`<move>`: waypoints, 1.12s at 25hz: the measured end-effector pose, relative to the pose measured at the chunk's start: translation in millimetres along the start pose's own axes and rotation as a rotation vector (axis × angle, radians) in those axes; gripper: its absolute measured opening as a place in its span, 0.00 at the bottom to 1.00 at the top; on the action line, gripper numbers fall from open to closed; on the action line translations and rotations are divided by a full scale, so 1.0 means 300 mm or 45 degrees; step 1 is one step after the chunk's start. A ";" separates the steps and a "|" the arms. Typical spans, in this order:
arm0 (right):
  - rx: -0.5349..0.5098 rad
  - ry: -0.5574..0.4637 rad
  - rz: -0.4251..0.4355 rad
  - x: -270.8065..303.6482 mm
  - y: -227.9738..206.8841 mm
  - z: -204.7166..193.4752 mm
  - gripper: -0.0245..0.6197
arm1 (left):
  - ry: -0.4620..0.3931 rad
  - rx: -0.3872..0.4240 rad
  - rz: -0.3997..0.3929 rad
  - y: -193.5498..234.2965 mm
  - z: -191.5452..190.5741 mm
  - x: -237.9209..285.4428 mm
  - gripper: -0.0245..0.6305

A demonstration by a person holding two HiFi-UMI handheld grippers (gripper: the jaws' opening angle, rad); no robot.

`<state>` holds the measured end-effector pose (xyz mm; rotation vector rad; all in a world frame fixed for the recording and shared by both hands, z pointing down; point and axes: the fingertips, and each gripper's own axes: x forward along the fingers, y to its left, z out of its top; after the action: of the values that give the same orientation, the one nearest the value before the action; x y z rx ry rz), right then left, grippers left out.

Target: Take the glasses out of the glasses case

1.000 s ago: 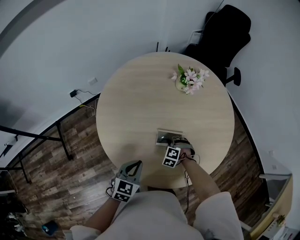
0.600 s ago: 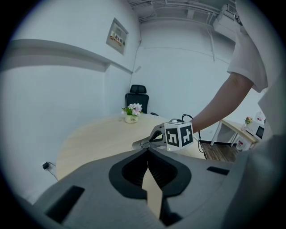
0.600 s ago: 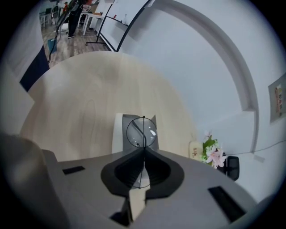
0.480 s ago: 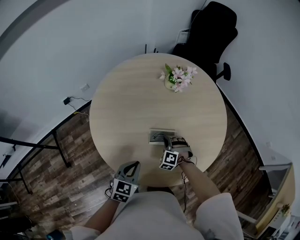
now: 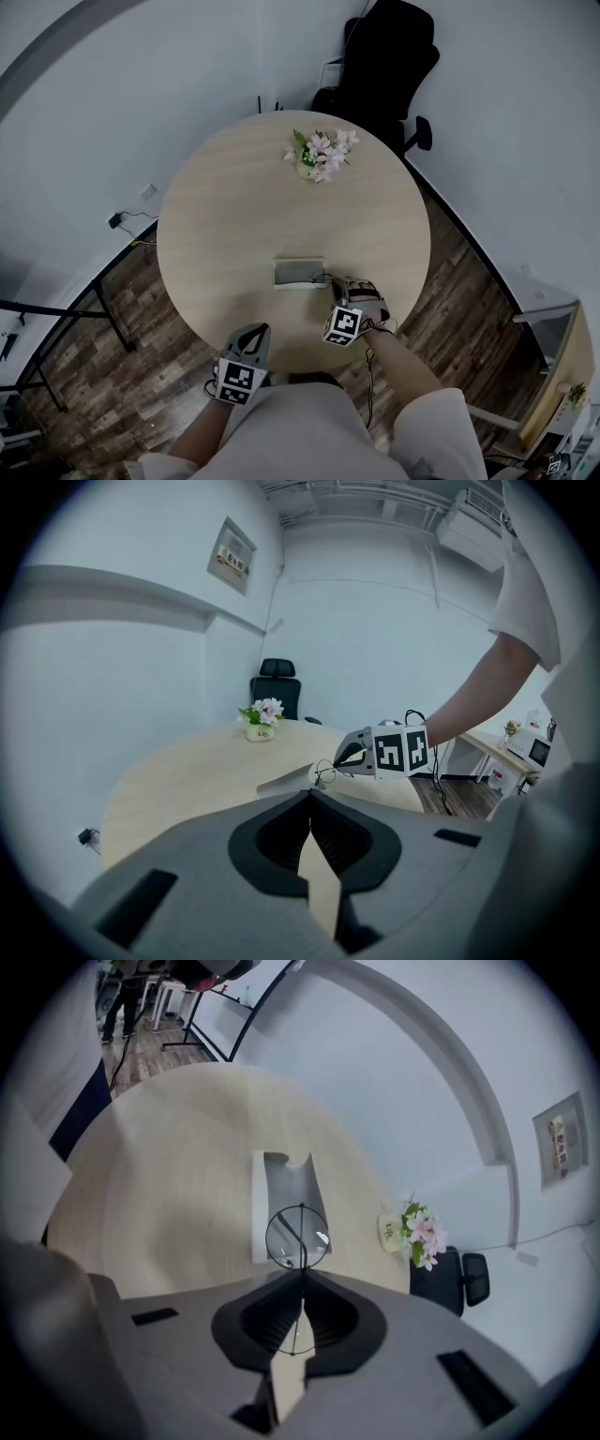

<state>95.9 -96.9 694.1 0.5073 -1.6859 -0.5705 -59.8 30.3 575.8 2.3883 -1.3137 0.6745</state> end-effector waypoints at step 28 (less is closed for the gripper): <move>-0.178 0.029 0.091 0.056 0.135 -0.219 0.07 | -0.019 -0.152 0.102 -0.069 0.048 0.062 0.05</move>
<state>156.6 -81.8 742.3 0.3504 -1.6227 -0.6235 -30.1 20.9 572.9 2.2606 -1.4212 0.5838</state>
